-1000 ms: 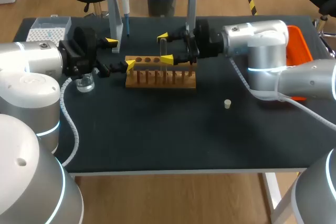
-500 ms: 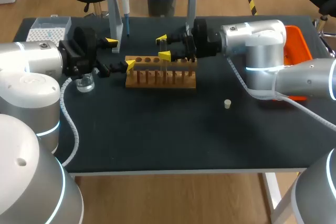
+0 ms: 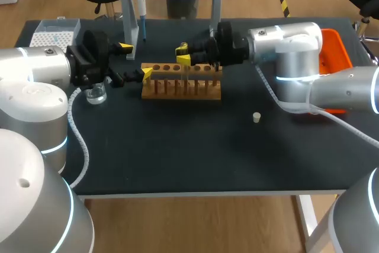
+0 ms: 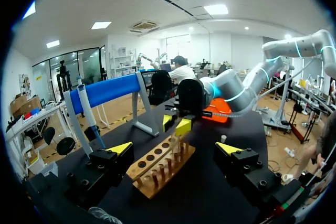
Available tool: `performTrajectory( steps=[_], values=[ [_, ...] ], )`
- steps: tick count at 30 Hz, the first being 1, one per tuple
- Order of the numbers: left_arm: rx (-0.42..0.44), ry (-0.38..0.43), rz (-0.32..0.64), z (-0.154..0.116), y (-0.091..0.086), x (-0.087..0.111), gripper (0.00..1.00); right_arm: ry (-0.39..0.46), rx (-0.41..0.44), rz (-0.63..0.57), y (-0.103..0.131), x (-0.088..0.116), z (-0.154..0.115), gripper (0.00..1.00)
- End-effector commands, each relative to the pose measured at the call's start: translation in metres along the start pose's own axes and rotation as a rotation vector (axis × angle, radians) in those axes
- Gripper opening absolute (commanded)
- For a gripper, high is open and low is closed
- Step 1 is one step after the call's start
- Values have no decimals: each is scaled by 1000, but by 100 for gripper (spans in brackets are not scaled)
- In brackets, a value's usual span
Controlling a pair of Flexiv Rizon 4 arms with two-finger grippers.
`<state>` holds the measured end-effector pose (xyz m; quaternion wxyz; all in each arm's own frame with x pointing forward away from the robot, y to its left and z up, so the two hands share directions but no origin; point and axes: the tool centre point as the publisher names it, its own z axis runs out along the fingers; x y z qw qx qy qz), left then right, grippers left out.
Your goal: Invert the test tube, pick up the pipette, mount the tip to pipette, aspirate from beaker and dispense into the tube, eject the tip, return the pipette, and cap with the stopper.
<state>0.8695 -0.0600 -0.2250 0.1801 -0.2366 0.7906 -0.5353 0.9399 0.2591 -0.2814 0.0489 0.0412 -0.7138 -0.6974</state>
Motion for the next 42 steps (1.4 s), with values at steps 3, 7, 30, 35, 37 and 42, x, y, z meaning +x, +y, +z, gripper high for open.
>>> performTrajectory(
  steps=[3,7,30,35,37,42],
  values=[
    [9,-2,2,0,3,1,100,-2,3,-2,1,1,-1,0],
    [9,-2,2,0,3,1,100,-5,4,1,2,1,-2,0],
    [9,-2,2,0,3,1,100,-22,-7,24,16,4,-4,0],
    [9,-2,2,0,3,1,100,-28,-9,29,18,4,-4,0],
    [9,-2,2,0,3,1,100,-29,-9,32,20,4,-5,0],
    [9,-2,2,0,3,1,100,-34,-14,40,24,4,-5,0]
  ],
)
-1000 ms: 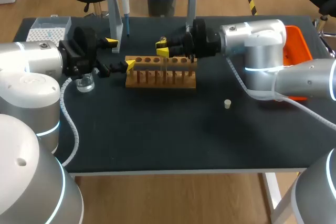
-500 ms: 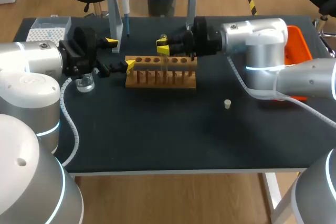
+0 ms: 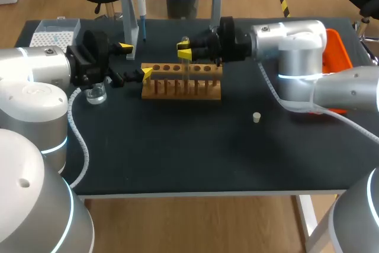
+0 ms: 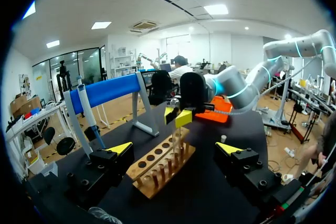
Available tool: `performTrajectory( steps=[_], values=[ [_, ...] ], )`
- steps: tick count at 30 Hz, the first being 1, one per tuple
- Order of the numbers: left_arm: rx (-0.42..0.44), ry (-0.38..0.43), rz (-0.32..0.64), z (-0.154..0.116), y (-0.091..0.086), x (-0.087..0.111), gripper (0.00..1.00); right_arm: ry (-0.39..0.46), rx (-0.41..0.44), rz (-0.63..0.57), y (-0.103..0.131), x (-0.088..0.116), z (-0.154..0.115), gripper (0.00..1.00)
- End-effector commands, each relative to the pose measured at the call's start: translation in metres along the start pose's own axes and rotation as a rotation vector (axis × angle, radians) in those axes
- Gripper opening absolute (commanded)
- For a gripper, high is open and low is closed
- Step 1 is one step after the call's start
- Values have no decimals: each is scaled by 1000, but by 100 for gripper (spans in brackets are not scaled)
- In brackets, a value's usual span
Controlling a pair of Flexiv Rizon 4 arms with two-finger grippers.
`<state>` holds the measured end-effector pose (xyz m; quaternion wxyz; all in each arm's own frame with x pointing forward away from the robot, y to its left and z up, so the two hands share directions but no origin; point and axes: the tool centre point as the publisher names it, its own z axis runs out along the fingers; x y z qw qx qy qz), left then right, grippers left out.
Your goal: Invert the test tube, pick up the pipette, mount the tip to pipette, aspirate from beaker and dispense into the tube, eject the tip, return the pipette, and cap with the stopper.
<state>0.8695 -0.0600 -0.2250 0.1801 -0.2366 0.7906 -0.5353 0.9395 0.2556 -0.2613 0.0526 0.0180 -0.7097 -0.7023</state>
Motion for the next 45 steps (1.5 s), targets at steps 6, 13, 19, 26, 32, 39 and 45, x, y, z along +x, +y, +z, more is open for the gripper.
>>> performTrajectory(
  steps=[6,13,19,26,32,39,45],
  values=[
    [9,-2,2,0,3,1,100,-12,-3,3,10,2,-1,0],
    [9,-2,2,0,3,1,100,-18,-5,2,16,3,-2,0],
    [9,-2,2,0,3,1,100,-25,-3,-6,21,3,-2,0],
    [9,-2,2,0,3,1,100,-32,-3,-7,26,3,-1,0],
    [9,-2,2,0,3,1,100,-36,-1,-16,31,5,0,0],
    [9,-2,2,0,3,1,100,-43,-7,-25,39,6,-1,0],
    [9,-2,2,0,3,1,100,-52,-22,-25,48,6,-4,0]
  ],
)
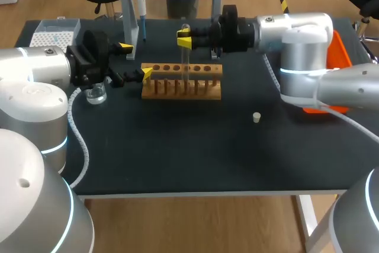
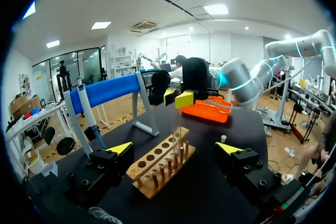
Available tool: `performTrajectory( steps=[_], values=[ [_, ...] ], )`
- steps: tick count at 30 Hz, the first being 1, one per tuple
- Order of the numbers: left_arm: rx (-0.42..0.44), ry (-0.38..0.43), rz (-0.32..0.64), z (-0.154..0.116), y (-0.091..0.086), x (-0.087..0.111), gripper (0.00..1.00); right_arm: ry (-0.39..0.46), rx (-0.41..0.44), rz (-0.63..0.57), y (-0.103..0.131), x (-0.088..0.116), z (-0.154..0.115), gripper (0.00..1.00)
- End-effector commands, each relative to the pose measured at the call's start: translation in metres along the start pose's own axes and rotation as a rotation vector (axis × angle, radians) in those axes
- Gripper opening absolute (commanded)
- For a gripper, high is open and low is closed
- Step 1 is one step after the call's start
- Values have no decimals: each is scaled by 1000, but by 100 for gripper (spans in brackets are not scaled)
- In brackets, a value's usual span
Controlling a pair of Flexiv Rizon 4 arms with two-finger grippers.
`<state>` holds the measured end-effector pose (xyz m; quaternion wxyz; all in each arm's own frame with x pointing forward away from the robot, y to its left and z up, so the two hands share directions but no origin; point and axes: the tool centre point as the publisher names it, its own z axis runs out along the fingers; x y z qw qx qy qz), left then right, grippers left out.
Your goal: Invert the test tube, pick up the pipette, mount the tip to pipette, aspirate from beaker and dispense into the tube, eject the tip, return the pipette, and cap with the stopper.
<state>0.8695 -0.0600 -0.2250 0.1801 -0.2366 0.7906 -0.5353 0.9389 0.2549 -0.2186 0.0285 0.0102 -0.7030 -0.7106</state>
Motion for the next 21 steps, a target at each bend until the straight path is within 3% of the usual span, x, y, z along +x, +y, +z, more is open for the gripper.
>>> performTrajectory(
  steps=[1,21],
  values=[
    [9,-2,2,0,3,1,100,-9,-3,-3,7,3,-3,0],
    [9,-2,2,0,3,1,100,-50,-3,-20,31,16,-34,0]
  ],
)
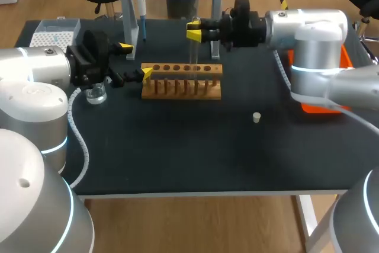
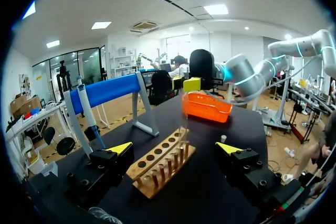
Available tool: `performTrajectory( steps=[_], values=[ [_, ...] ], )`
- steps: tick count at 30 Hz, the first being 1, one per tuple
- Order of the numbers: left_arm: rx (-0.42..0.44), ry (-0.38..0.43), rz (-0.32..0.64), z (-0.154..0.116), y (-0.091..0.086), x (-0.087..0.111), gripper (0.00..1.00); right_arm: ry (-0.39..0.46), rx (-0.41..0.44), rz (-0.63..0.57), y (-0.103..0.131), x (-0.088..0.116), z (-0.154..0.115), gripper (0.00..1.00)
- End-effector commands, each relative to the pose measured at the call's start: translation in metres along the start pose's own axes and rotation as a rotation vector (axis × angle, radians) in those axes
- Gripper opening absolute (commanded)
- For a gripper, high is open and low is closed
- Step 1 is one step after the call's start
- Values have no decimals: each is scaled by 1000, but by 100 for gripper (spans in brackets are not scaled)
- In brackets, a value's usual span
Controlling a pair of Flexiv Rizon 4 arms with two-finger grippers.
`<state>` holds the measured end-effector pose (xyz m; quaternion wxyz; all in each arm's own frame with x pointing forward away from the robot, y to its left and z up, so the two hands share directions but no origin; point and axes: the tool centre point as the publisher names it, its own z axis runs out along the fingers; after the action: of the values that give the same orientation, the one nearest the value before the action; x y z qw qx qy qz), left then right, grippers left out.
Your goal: Invert the test tube, pick up the pipette, mount the tip to pipette, aspirate from beaker and dispense into the tube, eject the tip, return the pipette, and cap with the stopper.
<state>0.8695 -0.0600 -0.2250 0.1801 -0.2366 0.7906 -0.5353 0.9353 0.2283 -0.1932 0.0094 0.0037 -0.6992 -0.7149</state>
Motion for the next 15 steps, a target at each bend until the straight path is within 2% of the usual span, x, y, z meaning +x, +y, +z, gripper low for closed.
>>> performTrajectory(
  steps=[1,15],
  values=[
    [9,-2,2,0,3,1,100,-15,9,-4,7,11,-9,0],
    [9,-2,2,0,3,1,100,17,16,3,9,32,-23,0]
  ],
)
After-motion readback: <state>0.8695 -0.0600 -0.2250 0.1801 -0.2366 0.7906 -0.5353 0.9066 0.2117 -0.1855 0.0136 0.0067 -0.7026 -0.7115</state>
